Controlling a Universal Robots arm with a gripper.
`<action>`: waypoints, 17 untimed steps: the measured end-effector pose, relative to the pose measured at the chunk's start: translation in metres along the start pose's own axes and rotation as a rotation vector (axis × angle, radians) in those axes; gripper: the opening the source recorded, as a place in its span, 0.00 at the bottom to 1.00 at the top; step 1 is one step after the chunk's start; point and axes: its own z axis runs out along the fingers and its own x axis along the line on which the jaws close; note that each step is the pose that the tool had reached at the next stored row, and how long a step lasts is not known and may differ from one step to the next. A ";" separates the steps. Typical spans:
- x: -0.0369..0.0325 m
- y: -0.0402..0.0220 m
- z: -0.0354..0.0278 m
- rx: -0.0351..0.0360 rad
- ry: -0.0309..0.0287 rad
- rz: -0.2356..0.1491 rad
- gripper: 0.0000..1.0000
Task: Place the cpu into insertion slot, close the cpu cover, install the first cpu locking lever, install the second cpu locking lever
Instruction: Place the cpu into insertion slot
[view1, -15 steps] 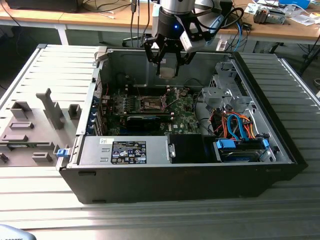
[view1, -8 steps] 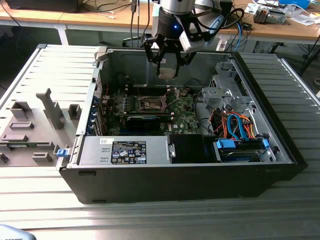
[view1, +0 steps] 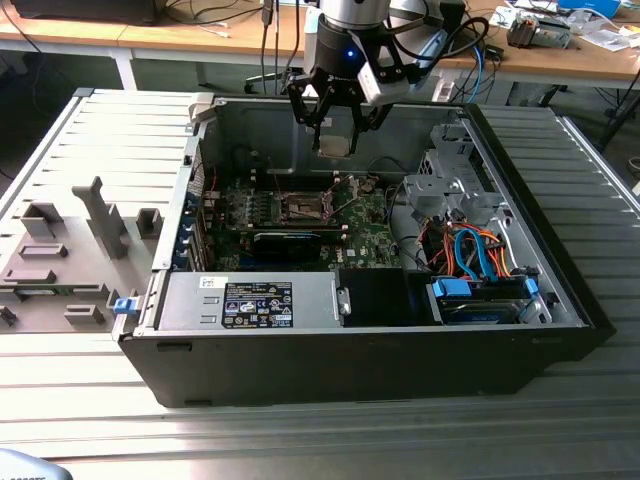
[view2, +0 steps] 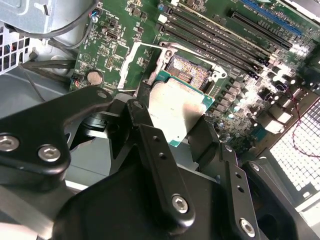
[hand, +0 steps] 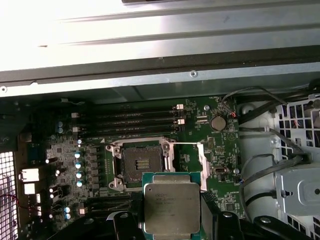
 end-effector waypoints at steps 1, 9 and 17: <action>0.0000 0.0000 0.0000 0.0002 -0.0001 0.001 0.55; 0.0000 0.0000 0.0002 0.0011 -0.0003 0.013 0.55; 0.0000 0.0000 0.0007 0.0027 -0.0007 0.024 0.55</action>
